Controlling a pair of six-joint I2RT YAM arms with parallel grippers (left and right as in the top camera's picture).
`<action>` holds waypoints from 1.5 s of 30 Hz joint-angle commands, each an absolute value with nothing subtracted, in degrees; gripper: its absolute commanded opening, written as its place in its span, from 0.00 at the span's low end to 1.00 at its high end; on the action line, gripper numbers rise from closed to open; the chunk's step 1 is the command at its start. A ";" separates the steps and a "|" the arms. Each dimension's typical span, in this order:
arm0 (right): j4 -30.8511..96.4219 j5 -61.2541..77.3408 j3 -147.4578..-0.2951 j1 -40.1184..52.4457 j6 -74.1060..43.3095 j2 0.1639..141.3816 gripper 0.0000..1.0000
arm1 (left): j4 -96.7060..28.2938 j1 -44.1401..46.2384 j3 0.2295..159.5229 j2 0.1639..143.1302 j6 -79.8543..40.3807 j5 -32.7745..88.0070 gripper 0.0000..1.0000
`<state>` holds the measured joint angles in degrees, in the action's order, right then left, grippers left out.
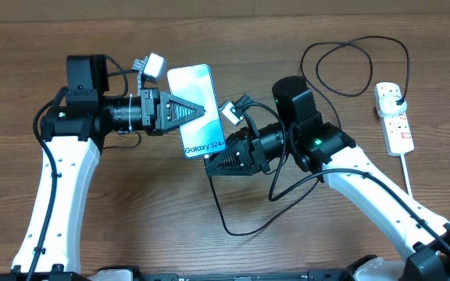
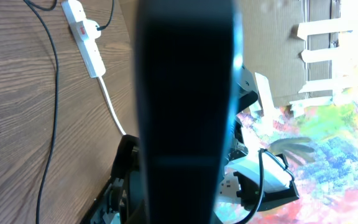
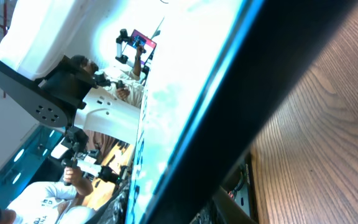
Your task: Plug charger to phone and switch on socket
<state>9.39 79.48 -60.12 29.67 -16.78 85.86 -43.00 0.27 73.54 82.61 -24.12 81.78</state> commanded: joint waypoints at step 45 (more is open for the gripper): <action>-9.02 68.40 -60.40 30.13 -40.73 85.60 0.04 | -40.47 1.23 74.37 81.62 -20.53 88.58 0.04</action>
